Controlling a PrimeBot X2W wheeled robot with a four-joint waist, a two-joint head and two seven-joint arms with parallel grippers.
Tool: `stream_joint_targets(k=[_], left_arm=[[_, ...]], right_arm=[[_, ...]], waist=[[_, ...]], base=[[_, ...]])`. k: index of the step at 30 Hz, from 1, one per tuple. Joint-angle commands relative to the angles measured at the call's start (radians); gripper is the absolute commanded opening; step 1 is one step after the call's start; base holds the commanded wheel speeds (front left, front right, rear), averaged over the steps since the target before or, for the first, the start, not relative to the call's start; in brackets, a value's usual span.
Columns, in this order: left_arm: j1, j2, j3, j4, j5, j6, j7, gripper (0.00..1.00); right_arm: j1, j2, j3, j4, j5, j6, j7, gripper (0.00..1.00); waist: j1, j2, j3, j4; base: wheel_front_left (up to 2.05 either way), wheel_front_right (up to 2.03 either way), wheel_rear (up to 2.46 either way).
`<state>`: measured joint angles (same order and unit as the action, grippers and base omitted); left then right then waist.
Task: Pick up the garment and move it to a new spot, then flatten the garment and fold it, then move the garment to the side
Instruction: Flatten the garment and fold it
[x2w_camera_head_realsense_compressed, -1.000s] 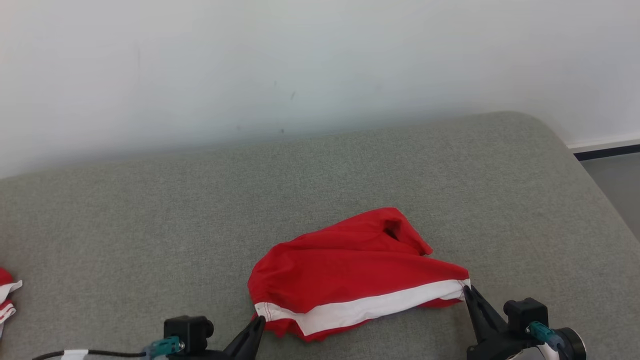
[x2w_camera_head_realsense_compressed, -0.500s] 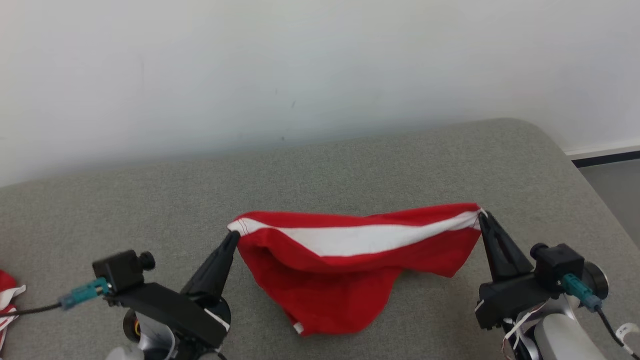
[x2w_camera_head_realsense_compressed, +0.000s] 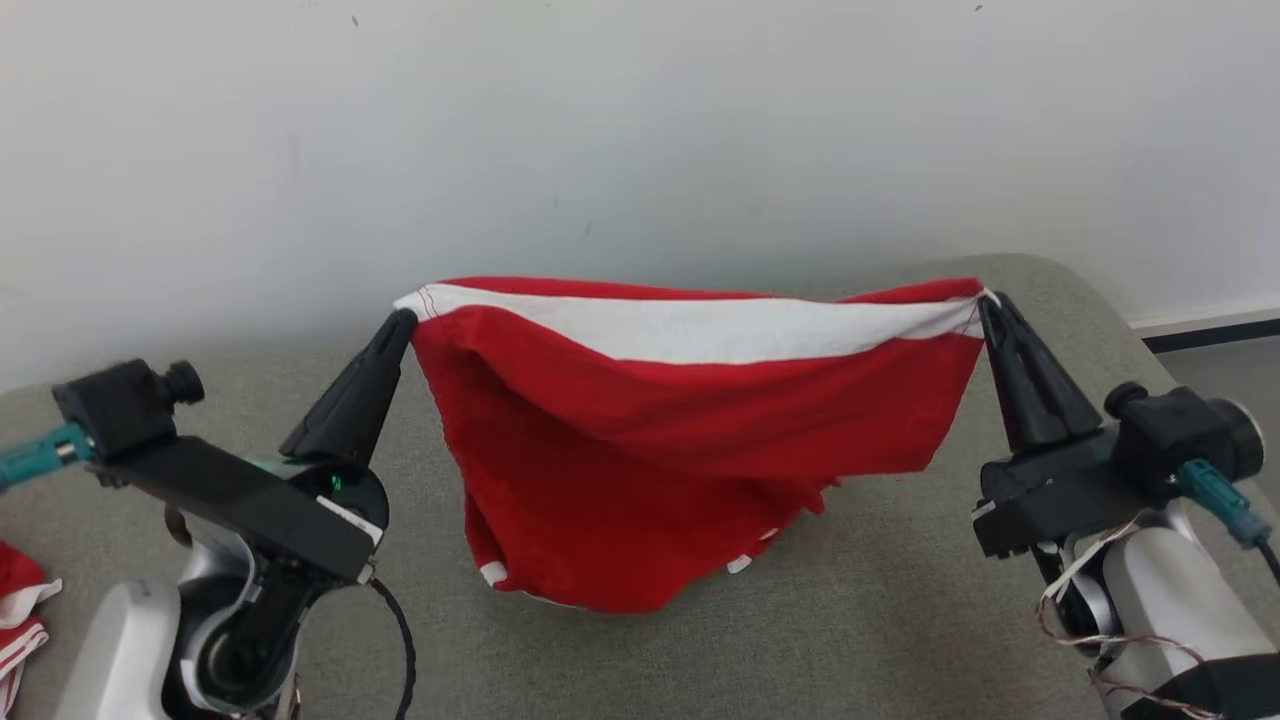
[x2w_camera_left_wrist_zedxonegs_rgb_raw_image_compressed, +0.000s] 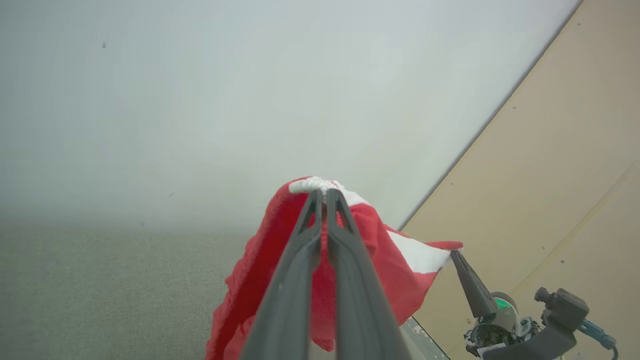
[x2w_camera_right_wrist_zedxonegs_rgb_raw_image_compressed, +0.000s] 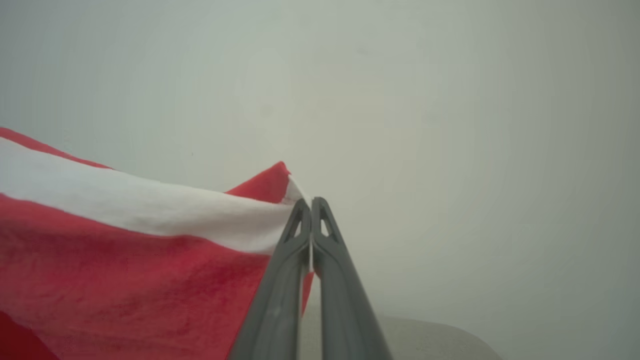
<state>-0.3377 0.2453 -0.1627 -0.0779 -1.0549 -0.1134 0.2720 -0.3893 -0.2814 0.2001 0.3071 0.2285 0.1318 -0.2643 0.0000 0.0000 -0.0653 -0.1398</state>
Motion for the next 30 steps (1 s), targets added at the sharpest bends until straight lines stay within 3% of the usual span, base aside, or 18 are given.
stream_joint_targets(k=[1,10,22,30], left_arm=[[-0.038,0.014,0.008,-0.017,0.001,0.005,0.011,0.00],[-0.189,0.032,0.023,-0.063,0.003,-0.001,0.026,0.00],[-0.447,0.045,-0.005,-0.047,-0.057,0.013,0.142,0.00],[-0.558,0.018,-0.082,0.106,-0.060,0.006,0.204,0.00]], right_arm=[[-0.033,-0.024,0.009,-0.013,0.020,-0.002,-0.001,0.00],[-0.161,-0.111,0.020,-0.087,0.195,-0.002,0.033,0.00],[-0.391,-0.304,0.047,-0.193,0.337,-0.002,0.194,0.00],[-0.503,-0.316,0.097,-0.072,0.412,-0.002,0.350,0.00]], waist=[[0.0000,0.0000,-0.004,0.000],[0.0000,0.0000,-0.017,0.003],[0.0000,0.0000,-0.023,0.004],[0.0000,0.0000,0.029,0.001]], base=[[0.00,0.00,0.00],[0.00,0.00,0.00],[0.00,0.00,0.00],[0.00,0.00,0.00]])
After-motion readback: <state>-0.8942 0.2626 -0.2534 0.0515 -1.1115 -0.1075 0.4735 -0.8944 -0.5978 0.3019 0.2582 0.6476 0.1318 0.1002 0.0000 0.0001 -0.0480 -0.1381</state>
